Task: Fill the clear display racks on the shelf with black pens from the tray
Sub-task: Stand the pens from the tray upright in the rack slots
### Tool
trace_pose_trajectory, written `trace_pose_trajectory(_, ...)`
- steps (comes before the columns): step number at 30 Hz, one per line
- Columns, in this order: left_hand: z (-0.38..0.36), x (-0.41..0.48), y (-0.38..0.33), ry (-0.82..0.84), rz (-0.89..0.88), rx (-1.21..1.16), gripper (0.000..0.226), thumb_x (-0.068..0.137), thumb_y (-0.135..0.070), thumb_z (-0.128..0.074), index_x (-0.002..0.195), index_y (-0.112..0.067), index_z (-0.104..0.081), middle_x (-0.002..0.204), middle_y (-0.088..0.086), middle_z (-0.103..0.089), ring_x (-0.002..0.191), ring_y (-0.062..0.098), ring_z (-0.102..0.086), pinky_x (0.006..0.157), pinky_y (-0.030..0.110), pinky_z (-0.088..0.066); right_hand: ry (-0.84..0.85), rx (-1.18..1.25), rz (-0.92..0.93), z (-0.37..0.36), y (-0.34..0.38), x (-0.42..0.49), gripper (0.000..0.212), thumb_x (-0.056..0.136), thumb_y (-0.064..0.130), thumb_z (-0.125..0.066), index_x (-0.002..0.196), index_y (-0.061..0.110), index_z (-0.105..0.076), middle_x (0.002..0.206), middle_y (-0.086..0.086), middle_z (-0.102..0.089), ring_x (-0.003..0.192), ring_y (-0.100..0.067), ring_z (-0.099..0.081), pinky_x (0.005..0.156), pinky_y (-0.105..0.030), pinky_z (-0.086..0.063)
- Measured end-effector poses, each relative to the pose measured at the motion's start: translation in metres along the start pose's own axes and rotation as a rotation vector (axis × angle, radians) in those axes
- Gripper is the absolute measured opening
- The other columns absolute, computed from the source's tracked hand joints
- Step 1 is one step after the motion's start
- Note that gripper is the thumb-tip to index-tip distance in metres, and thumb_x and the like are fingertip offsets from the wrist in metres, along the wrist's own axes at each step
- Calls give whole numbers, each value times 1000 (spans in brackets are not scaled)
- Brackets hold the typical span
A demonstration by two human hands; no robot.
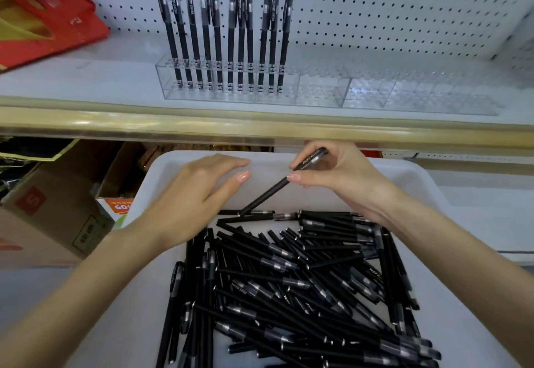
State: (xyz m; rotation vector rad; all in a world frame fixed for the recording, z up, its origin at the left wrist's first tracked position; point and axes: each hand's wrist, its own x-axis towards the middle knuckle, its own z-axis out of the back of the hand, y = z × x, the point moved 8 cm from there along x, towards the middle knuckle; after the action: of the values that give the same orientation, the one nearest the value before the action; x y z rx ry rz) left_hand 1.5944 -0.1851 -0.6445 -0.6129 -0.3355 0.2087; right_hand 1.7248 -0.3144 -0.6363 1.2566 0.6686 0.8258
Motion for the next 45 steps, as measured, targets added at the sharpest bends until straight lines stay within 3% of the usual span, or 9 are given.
trace_pose_trajectory(5, -5, 14, -23, 53, 13, -199, 44, 88, -57, -43, 101, -26, -71, 92, -13, -71, 86, 4, -64, 78, 16, -47, 2, 156, 76, 8, 30, 9, 17, 66, 1, -74, 78, 9, -66, 76, -1, -65, 71, -10, -60, 67, -17, -49)
trace_pose_trajectory(9, 6, 30, -33, -27, 34, -325, 23, 91, -28, -58, 83, -12, -71, 73, -9, -70, 56, 10, -64, 60, 18, -49, -15, 195, 126, 16, 51, 20, 24, 62, 10, -73, 84, 11, -65, 77, 2, -67, 71, -9, -61, 67, -18, -50)
trace_pose_trajectory(12, 10, 42, -35, -80, 90, -421, 19, 89, -22, -62, 80, -7, -69, 70, -2, -71, 54, 15, -64, 57, 18, -49, -57, 248, 141, 22, 61, 29, 25, 67, 18, -70, 89, 6, -66, 75, 0, -66, 66, -9, -61, 66, -19, -51)
trace_pose_trajectory(15, 11, 55, -37, -89, 89, -396, 24, 89, -29, -63, 83, -8, -69, 72, -3, -72, 63, 12, -68, 70, 30, -55, -108, 159, 184, 32, 74, 40, 23, 78, 19, -67, 93, 2, -66, 84, -11, -67, 65, -11, -61, 63, -19, -50)
trace_pose_trajectory(20, 42, 80, -50, -163, -89, 151, 51, 92, -61, -34, 118, -30, -64, 112, -12, -67, 97, 2, -62, 87, 35, -54, -270, -45, 356, 83, 133, 61, 7, 92, 11, -61, 90, 5, -59, 77, -8, -72, 58, -17, -65, 57, -24, -52)
trace_pose_trajectory(26, 41, 115, -41, -79, -54, 410, 72, 88, -61, -16, 148, -25, -31, 153, -5, -33, 139, 11, -30, 108, 22, -15, -331, -208, 391, 104, 153, 113, 24, 89, 12, -67, 99, -7, -57, 79, -16, -69, 60, -17, -68, 62, -28, -57)
trace_pose_trajectory(32, 22, 126, -29, -77, -74, 504, 81, 88, -68, 1, 151, -25, -24, 157, -5, -25, 143, 11, -20, 112, 23, -4, -321, -373, 406, 96, 146, 149, 21, 83, 15, -74, 77, 9, -54, 71, -14, -70, 59, -17, -69, 58, -30, -58)
trace_pose_trajectory(38, 21, 126, -23, -53, -103, 490, 87, 82, -69, 3, 151, -24, -24, 158, -6, -23, 145, 10, -17, 115, 24, -3, -315, -357, 368, 109, 142, 159, 22, 85, 15, -72, 76, 9, -53, 76, -18, -70, 58, -16, -69, 53, -25, -53)
trace_pose_trajectory(45, 23, 128, -26, -34, -109, 529, 93, 79, -73, 4, 152, -21, -21, 157, -5, -23, 144, 11, -18, 112, 22, -2, -153, -511, 241, 91, 113, 168, 21, 85, 14, -72, 86, -3, -60, 72, -16, -70, 61, -16, -69, 57, -25, -56)
